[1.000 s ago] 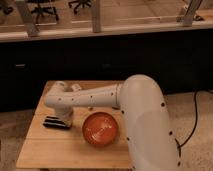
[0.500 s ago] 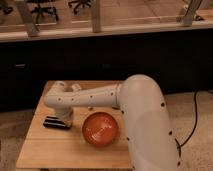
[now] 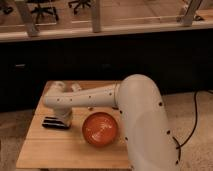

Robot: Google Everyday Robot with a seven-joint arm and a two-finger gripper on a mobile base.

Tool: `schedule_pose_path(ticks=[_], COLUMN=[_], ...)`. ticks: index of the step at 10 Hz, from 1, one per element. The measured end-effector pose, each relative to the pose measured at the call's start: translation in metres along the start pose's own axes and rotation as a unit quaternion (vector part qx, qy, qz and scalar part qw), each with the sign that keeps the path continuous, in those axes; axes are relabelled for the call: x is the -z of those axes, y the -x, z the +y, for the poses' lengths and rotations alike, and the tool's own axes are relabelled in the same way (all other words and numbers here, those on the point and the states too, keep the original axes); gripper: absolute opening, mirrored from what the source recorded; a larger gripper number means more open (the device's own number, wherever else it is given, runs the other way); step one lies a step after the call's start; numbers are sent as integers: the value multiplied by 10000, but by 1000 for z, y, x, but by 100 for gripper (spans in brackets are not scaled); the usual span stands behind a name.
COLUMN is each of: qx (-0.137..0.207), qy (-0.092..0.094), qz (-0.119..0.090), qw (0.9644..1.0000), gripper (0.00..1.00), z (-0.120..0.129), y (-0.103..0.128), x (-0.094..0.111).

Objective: Push the eraser across the table

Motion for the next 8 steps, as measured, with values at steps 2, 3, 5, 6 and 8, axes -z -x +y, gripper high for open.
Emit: schedule_pose_path(ticks=[2, 3, 5, 6, 8], qx=[1, 3, 65, 64, 64], qy=[1, 1, -21, -19, -15], qz=[2, 4, 44, 46, 44], qw=[10000, 10000, 10000, 10000, 10000], gripper=[2, 2, 2, 2, 2], z=[1, 1, -5, -5, -5], y=[-1, -1, 0, 0, 0], x=[1, 1, 0, 0, 1])
